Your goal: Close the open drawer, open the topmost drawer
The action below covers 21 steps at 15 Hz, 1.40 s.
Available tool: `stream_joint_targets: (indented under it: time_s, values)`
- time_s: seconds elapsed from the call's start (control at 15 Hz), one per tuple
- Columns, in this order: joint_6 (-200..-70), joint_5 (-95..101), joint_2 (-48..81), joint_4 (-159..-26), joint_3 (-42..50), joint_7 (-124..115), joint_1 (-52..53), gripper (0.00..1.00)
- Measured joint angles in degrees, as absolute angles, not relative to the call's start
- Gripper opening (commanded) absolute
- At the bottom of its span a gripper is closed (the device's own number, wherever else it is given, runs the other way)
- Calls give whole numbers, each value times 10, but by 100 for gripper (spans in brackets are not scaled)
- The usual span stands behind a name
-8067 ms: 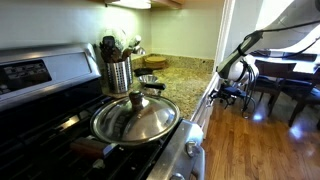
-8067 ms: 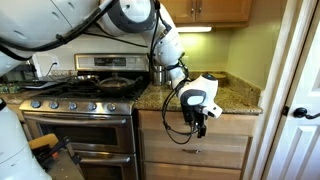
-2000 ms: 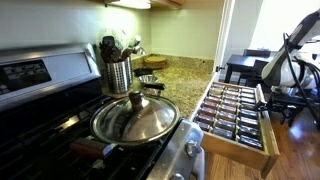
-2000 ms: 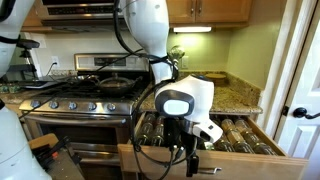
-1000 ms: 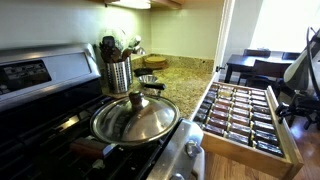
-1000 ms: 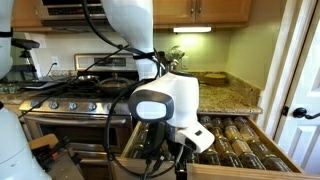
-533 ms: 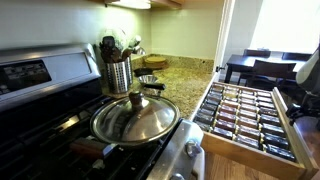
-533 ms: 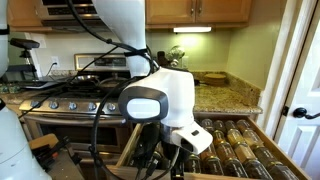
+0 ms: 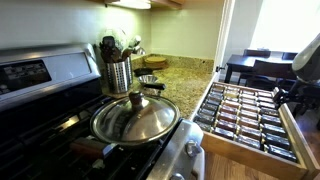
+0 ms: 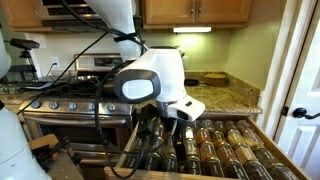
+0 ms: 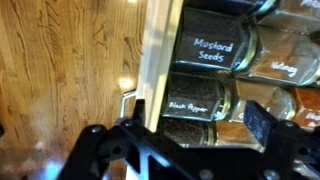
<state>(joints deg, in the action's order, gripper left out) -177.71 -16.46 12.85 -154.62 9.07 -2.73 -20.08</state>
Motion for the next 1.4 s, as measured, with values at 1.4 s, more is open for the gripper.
stream_joint_targets:
  time_s: [1.4]
  values:
    - [-1716, -240, 67, -1545, 18, -5, -235, 100]
